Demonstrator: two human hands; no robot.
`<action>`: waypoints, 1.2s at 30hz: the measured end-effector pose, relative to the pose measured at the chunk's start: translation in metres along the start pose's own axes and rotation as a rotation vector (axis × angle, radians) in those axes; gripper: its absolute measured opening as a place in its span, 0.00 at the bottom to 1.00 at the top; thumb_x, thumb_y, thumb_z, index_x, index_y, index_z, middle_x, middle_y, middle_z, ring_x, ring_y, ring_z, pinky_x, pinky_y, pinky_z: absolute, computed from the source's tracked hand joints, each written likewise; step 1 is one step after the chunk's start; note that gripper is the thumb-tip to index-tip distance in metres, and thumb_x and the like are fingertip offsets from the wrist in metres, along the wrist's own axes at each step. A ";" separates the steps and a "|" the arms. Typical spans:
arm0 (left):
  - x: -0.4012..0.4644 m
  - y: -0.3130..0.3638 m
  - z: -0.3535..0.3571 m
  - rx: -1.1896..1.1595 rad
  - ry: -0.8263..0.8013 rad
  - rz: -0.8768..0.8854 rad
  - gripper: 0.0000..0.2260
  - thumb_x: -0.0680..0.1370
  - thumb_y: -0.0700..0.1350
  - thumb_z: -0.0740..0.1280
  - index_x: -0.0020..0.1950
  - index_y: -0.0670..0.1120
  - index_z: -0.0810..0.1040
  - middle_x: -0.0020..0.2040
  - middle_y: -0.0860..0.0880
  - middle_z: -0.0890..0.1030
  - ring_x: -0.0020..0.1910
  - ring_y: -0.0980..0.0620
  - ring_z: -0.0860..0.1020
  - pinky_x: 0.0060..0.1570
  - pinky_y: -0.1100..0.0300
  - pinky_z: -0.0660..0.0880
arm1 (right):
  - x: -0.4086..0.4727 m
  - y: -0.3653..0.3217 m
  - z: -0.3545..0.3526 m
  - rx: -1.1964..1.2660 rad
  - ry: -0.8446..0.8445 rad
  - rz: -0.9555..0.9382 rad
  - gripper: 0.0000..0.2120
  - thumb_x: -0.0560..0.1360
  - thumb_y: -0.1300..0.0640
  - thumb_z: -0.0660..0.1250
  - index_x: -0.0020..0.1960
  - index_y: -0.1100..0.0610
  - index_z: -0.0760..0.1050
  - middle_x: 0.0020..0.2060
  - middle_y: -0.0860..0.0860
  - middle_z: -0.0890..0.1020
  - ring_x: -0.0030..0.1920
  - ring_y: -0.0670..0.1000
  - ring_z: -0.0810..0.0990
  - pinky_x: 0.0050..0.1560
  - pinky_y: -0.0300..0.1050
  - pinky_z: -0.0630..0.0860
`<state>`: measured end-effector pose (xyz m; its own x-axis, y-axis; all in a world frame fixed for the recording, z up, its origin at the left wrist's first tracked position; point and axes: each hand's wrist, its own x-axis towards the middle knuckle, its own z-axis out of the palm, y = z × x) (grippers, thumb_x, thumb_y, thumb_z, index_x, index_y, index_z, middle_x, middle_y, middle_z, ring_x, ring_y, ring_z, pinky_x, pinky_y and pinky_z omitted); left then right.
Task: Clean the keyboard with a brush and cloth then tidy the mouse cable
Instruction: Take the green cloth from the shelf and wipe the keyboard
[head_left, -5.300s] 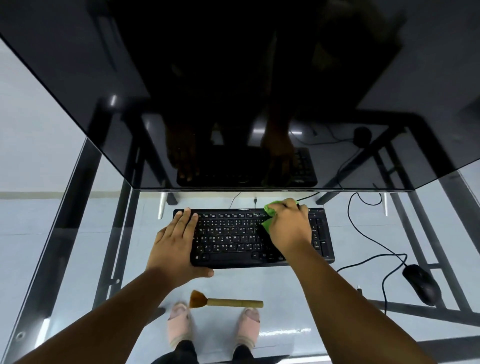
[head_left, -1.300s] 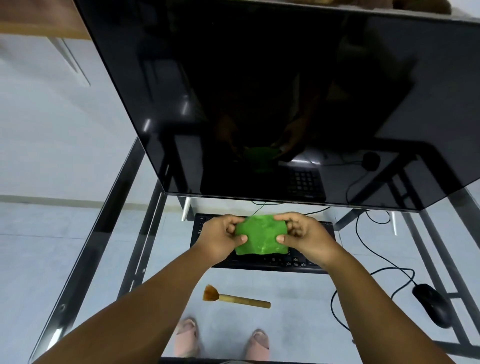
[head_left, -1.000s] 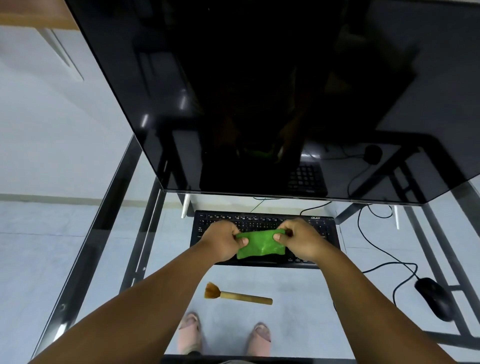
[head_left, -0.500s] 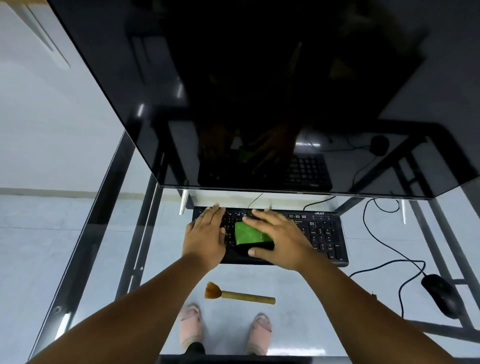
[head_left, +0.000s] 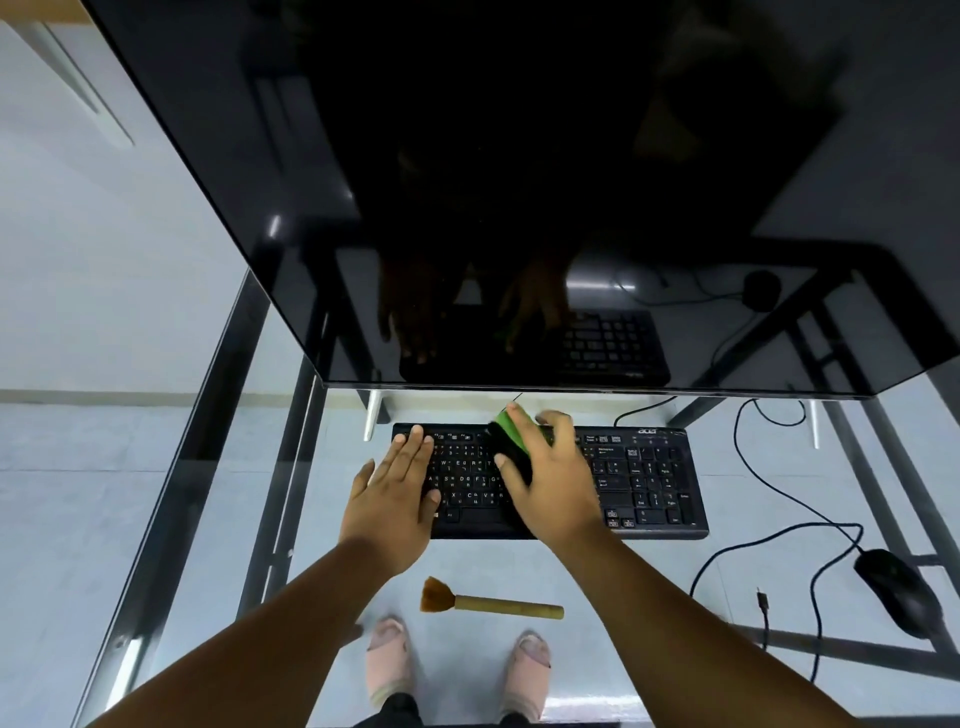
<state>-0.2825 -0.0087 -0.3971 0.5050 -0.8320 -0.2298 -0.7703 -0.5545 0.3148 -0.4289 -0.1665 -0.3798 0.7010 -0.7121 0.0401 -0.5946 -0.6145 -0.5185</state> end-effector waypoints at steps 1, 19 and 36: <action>0.000 -0.002 0.001 0.013 -0.005 0.005 0.29 0.80 0.57 0.47 0.79 0.52 0.43 0.78 0.56 0.40 0.78 0.56 0.42 0.75 0.52 0.45 | 0.004 -0.009 0.002 -0.017 -0.019 -0.009 0.27 0.77 0.44 0.62 0.75 0.40 0.59 0.69 0.50 0.63 0.57 0.54 0.75 0.55 0.50 0.78; 0.001 -0.014 -0.010 0.045 -0.031 0.062 0.56 0.63 0.72 0.66 0.79 0.49 0.39 0.79 0.53 0.39 0.78 0.54 0.44 0.75 0.53 0.44 | 0.025 -0.029 0.010 -0.157 -0.232 0.097 0.27 0.79 0.52 0.59 0.76 0.52 0.58 0.72 0.51 0.62 0.65 0.57 0.66 0.67 0.49 0.69; 0.013 0.003 -0.028 0.188 -0.072 0.025 0.62 0.56 0.71 0.69 0.78 0.47 0.40 0.78 0.49 0.52 0.73 0.48 0.56 0.72 0.51 0.55 | 0.020 0.016 -0.013 -0.098 -0.074 0.273 0.24 0.78 0.57 0.61 0.74 0.51 0.65 0.70 0.50 0.66 0.62 0.55 0.68 0.68 0.49 0.69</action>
<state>-0.2677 -0.0219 -0.3731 0.4604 -0.8385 -0.2914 -0.8451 -0.5145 0.1454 -0.4291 -0.1951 -0.3764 0.5343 -0.8311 -0.1540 -0.7980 -0.4359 -0.4161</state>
